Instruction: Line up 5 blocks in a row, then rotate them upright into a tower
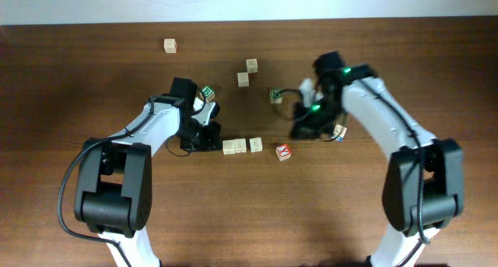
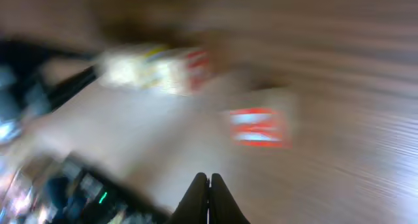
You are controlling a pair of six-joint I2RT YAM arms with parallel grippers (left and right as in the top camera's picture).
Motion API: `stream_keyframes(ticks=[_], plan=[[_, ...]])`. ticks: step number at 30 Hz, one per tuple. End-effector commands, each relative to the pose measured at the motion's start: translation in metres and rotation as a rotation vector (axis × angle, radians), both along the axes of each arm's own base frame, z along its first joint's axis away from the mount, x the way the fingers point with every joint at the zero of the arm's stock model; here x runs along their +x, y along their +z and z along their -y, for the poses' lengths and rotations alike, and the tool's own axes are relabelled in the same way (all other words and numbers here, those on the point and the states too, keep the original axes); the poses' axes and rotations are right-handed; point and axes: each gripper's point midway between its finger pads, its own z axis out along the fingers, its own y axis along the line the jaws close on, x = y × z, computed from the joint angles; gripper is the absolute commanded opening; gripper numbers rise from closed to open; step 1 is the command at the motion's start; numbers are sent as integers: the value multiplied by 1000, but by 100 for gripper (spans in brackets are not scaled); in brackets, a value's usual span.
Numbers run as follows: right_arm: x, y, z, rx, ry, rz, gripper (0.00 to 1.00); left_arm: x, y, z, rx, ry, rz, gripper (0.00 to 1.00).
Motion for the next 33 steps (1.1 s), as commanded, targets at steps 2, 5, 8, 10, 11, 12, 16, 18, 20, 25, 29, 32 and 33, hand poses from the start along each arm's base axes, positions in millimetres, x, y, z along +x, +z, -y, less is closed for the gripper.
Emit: stream_keyframes(ticks=[2,5,8,10,11,12,16,18,20,25,29,32,33], plan=[[14,-15,87,-314,-163,12,4,3,-8,-13,77,73,-14,0],[12,-29,119,-407,-207,8,4,4,-9,-15,92,89,-14,0],[9,-38,139,-460,-236,1,4,4,-9,-15,92,89,-15,0],[8,-43,151,-493,-249,1,4,4,-9,-15,92,89,-14,0],[9,-45,153,-496,-243,9,4,4,-9,-15,92,89,-14,0],[10,-45,155,-497,-232,20,4,4,-9,-15,92,89,-14,0],[23,-46,155,-491,-194,85,5,5,-9,-15,91,89,-12,0],[29,-49,155,-489,-200,109,4,5,-9,-15,91,89,-11,0],[31,-54,155,-488,-188,112,5,5,-9,-15,91,89,-11,0],[30,-67,145,-437,-170,81,4,7,-9,-15,89,89,-4,0],[28,-67,138,-396,-164,71,4,7,-9,-15,89,89,-4,0],[27,-66,125,-335,-156,62,5,7,-9,-15,89,89,-3,0],[27,-66,121,-324,-150,63,5,7,-9,-15,89,89,-3,0]])
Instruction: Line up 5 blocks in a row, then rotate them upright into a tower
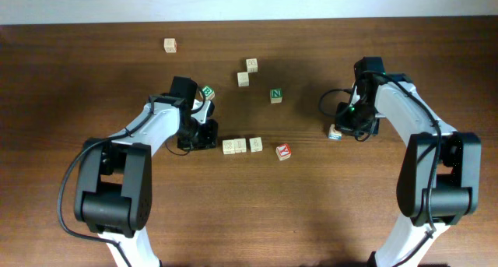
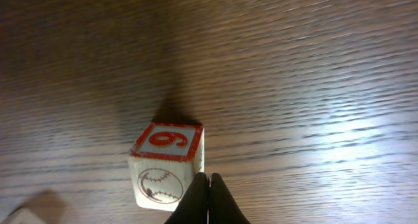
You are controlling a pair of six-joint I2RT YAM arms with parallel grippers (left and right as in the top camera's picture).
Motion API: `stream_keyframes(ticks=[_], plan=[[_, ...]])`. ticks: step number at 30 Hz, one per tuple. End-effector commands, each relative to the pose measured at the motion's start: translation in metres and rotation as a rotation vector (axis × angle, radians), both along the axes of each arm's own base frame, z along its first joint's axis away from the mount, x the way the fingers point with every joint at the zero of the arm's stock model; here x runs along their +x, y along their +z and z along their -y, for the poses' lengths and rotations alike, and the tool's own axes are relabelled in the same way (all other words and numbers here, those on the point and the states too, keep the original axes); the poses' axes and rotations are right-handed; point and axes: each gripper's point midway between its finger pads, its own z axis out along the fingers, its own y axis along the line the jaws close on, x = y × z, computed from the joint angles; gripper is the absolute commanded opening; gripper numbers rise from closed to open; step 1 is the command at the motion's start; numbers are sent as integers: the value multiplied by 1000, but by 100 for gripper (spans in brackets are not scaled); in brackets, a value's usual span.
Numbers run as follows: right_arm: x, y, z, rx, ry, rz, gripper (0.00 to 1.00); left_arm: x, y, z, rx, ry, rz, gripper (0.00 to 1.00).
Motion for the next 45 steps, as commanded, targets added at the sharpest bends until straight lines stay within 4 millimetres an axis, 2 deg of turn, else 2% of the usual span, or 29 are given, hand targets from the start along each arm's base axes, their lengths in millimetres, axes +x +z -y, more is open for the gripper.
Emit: stream_keyframes(ticks=[1,7,15,19,25,29,32,40,45], plan=[[-5,-5,-21,71,38,-22,4,-1,-3,-2,4,12,-10,0],[-9,-5,-48,70,109,-24,4,-1,-3,-2,4,12,-10,0],[-21,-8,-93,65,237,-36,5,-1,-3,-2,4,11,-9,0],[-26,-8,-106,63,278,-37,4,-1,-3,-2,4,11,-8,0],[-52,-5,-132,139,315,-118,4,1,-3,-1,2,12,-1,0],[-60,-5,-152,151,352,-119,4,2,-3,-1,1,12,3,0],[-57,-7,-155,106,319,-104,5,2,-3,-1,1,11,3,0],[-49,-7,-166,128,337,-54,5,2,-3,-1,1,12,5,0],[-59,-5,-179,177,356,-83,4,2,-3,-1,1,11,5,0]])
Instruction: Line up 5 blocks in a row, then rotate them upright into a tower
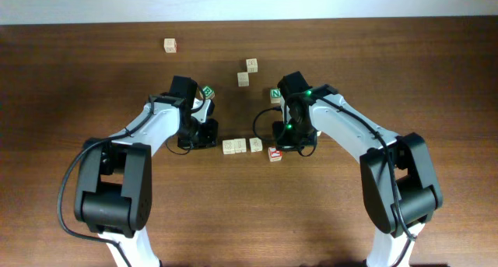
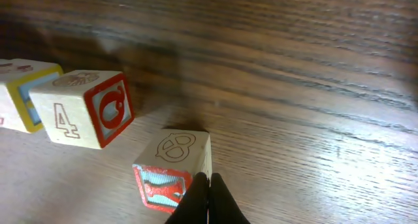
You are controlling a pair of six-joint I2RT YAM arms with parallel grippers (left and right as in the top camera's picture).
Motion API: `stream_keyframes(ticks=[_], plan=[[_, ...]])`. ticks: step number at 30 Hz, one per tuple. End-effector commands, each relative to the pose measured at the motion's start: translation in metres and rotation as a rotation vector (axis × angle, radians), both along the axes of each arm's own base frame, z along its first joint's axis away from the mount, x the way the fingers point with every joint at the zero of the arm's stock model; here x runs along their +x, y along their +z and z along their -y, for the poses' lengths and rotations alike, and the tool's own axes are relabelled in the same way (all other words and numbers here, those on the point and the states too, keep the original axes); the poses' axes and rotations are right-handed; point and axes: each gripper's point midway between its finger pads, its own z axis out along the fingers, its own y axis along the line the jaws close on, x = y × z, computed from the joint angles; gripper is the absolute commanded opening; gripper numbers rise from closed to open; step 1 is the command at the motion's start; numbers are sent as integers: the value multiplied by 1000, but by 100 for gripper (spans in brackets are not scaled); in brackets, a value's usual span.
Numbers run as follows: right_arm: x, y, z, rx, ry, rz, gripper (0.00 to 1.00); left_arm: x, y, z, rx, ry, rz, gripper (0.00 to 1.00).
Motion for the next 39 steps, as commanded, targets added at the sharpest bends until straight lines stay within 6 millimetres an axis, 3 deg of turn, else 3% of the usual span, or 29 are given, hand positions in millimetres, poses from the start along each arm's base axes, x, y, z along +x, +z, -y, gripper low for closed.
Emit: stream_keyframes(ticks=[1,6,11,39], plan=[[-17,-5,-7,10,15,-63,4,-2,-3,-2,4,11,-11,0],[-40,-4,4,-35,13,-161,4,-2,-3,-2,4,11,-12,0],[-46,-5,-7,-47,53,-150,4,-2,-3,-2,4,11,-11,0],[-12,-8,-23,-23,67,13,5,-1,-3,-2,4,11,-10,0]])
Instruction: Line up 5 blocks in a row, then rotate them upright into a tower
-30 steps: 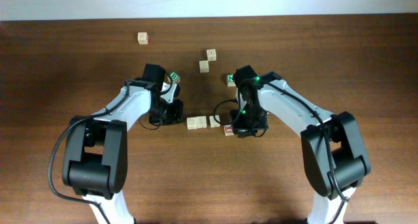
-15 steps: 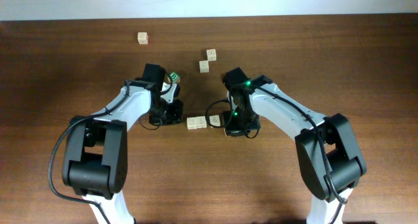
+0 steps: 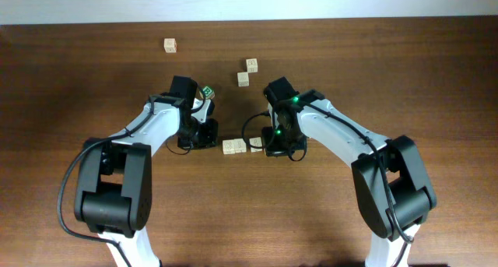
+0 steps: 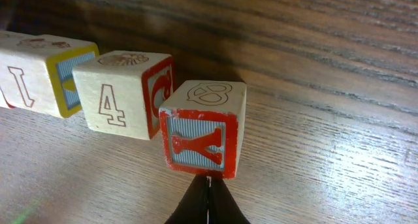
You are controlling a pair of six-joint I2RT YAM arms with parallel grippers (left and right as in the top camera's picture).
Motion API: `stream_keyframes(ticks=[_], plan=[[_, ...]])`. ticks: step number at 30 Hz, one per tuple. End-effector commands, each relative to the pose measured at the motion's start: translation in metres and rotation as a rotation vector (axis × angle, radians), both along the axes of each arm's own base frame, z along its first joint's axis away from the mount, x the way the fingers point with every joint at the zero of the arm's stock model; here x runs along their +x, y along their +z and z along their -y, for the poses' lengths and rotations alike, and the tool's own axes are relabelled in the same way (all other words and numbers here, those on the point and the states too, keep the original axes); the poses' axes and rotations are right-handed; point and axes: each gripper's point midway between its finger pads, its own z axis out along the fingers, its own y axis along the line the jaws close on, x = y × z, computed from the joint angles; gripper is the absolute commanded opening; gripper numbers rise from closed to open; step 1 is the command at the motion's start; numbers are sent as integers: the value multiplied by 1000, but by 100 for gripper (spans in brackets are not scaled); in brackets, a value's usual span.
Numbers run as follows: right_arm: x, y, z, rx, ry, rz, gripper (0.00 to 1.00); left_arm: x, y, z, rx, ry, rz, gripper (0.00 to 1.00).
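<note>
A wooden block with a red-framed Y face (image 4: 202, 129) stands on the table, touching a block marked 4 (image 4: 121, 96). Beyond that is a yellow-edged block (image 4: 46, 77), so the three form a row (image 3: 240, 145). My right gripper (image 4: 209, 188) is shut, its tips against the Y block's lower edge. In the overhead view the right gripper (image 3: 274, 146) covers the Y block at the row's right end. My left gripper (image 3: 201, 135) rests at the row's left side, below a green block (image 3: 206, 92). Its jaws cannot be made out.
Two plain blocks (image 3: 251, 64) (image 3: 243, 79) lie behind the row, and one more block (image 3: 170, 45) sits at the far left back. The right arm crosses the table's middle right. The dark wooden table (image 3: 436, 80) extends to both sides.
My right gripper has shifted a little to the left. The Y block, which stood apart from the 4 block, now touches it with its Y face toward the wrist camera. The left arm is unchanged.
My right gripper was shut near the table's middle right, then far right beside a block marked 9. Then it was shut behind the red block near the row. Now that block sits against the row. The left arm stayed put throughout.
</note>
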Motion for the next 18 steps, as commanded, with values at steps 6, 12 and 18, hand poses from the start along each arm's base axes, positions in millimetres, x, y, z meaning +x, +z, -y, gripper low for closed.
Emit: stream_keyframes(ticks=[6,12,18], plan=[[-1,-6,-4,15,46,4,5,-1,-3,-2,4,11,-10,0],[2,-5,-6,21,49,15,4,-1,-3,-2,4,11,-10,0],[7,7,-6,21,48,20,4,-2,-3,-2,4,11,-11,0]])
